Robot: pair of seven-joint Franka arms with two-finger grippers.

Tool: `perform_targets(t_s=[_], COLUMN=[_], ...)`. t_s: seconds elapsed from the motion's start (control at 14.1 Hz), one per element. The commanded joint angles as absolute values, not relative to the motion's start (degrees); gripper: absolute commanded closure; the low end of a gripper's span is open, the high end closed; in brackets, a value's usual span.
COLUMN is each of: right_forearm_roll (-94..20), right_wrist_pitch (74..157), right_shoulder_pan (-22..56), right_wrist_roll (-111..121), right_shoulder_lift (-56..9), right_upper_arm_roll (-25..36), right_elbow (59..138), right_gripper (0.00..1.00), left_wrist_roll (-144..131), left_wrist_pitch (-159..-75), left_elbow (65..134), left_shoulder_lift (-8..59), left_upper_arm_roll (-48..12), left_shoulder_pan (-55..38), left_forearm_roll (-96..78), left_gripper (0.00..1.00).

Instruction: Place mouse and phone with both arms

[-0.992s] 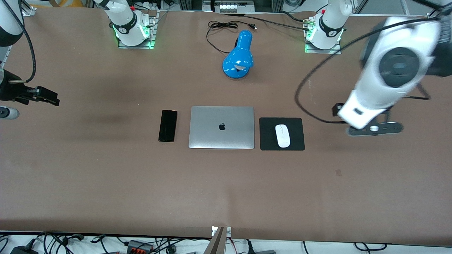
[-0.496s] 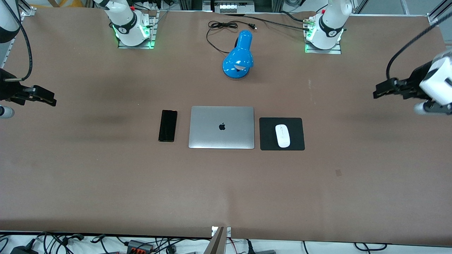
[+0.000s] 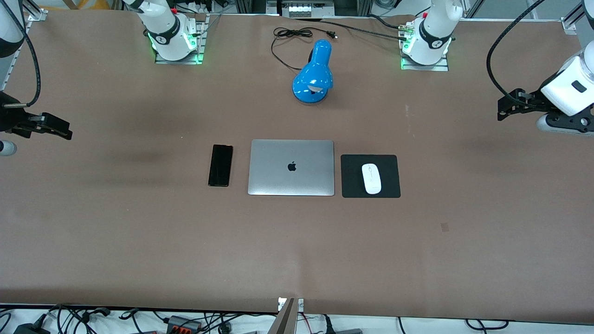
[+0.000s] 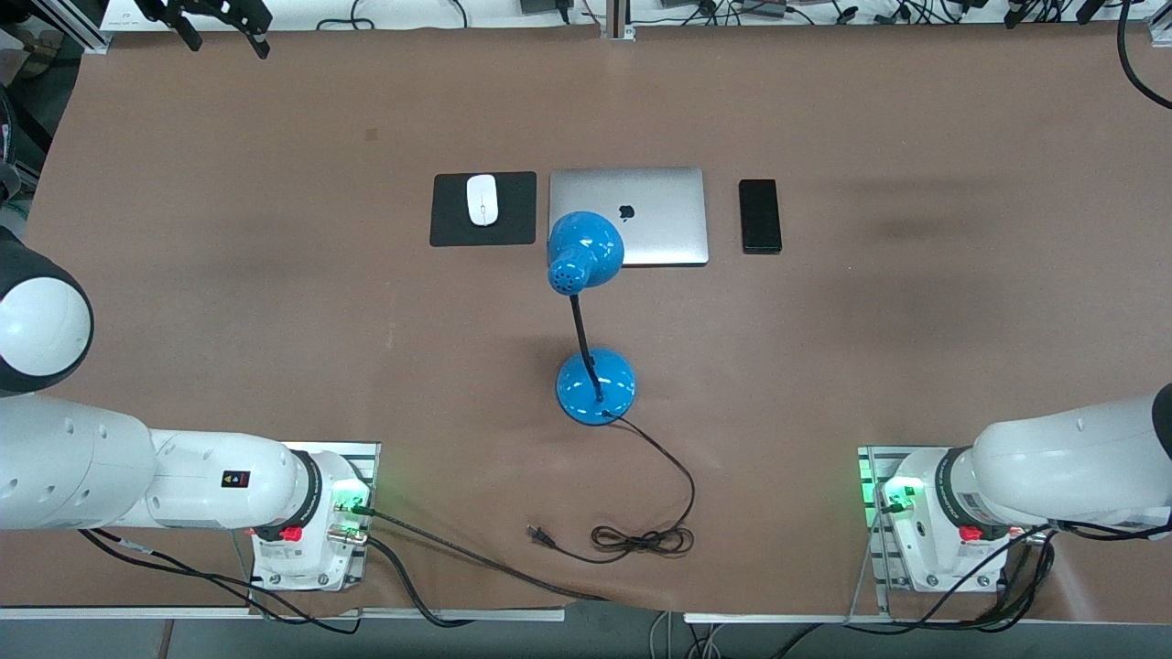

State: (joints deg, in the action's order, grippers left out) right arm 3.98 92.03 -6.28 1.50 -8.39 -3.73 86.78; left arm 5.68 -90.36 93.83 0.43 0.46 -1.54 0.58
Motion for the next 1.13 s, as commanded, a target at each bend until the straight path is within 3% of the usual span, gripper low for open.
perform_targets(t_s=[0.0,1.06], right_forearm_roll=[4.39,4.39], right_wrist_pitch=[91.41,91.32], right_shoulder_pan=[-6.77,-6.33], right_wrist_roll=[2.29,1.67], right_shoulder_lift=[-8.35,-8.96], right_upper_arm_roll=[-4.13,-4.13], right_elbow=[86.22,85.87], right_gripper=[0.00,0.00], left_wrist_roll=[5.63,4.83], left_wrist_pitch=[-90.61,-90.62], left_elbow=[93.87,93.34], left_shoulder_lift=[0.09,0.62], left_upper_arm_roll=[1.14,1.14], left_shoulder_pan=[-1.32,-1.32], left_forearm_roll=[-1.93,-1.85], left_gripper=[0.00,0.00])
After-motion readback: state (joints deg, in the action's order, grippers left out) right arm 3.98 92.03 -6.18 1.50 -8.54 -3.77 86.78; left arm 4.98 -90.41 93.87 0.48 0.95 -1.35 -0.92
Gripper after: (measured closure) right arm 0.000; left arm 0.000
